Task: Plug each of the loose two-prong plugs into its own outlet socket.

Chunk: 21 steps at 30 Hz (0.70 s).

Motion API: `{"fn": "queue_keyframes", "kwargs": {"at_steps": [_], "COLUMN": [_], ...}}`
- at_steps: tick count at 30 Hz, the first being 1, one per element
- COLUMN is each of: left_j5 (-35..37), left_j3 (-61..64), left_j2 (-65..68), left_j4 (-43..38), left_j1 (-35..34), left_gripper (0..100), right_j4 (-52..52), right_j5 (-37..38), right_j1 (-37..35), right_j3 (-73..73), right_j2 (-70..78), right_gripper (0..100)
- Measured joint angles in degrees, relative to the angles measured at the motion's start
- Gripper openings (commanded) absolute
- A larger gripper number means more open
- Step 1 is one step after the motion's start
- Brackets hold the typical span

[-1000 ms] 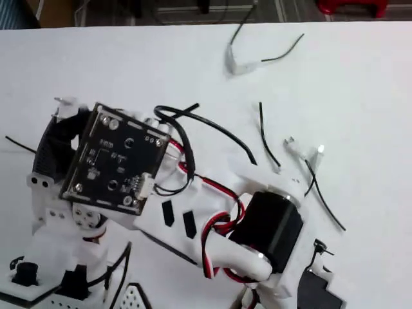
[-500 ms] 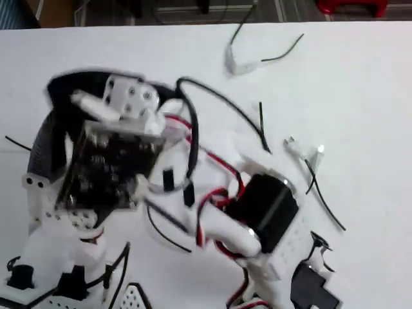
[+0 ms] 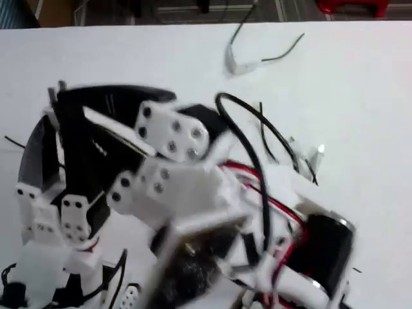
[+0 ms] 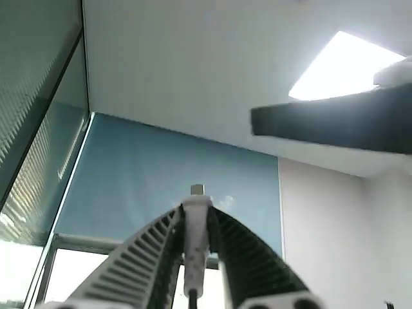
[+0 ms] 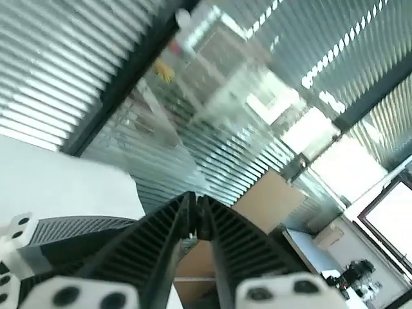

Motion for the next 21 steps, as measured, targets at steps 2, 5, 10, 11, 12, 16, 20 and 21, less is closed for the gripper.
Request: {"fn": "queue_keyframes", "kwargs": {"at_steps": [2,5,10,11,12,16,20,21], "left_j5": [0.0,0.0,0.0,0.0,0.0,-2.11,-4.4,-4.48], "left_j3": [-0.09,-0.09,-0.09,-0.09,-0.09,-0.09,-1.49,-2.99], "left_j2": [0.0,0.0,0.0,0.0,0.0,0.0,3.34,5.19], "left_j4": [0.0,5.01,19.16,21.45,23.21,28.48,32.53,33.58], "left_j1": [-0.18,-0.18,-0.18,-0.18,-0.18,-0.18,-0.18,-0.18], "left_gripper": [2,2,2,2,2,2,2,2], "right_j4": [0.88,3.96,10.37,11.69,12.75,17.14,20.84,21.27], "right_j5": [0.0,0.0,-0.88,-2.29,-4.13,-12.13,-16.53,-16.88], "right_j1": [-0.35,2.55,13.71,16.44,19.34,31.21,40.0,41.49], "right_j3": [0.0,0.0,0.0,0.0,0.0,0.0,4.31,6.15], "right_j2": [-0.88,-0.88,-0.88,-0.88,-0.88,-0.88,-0.97,-0.88], "right_gripper": [1.8,1.8,1.8,1.8,1.8,1.8,1.8,1.8]}}
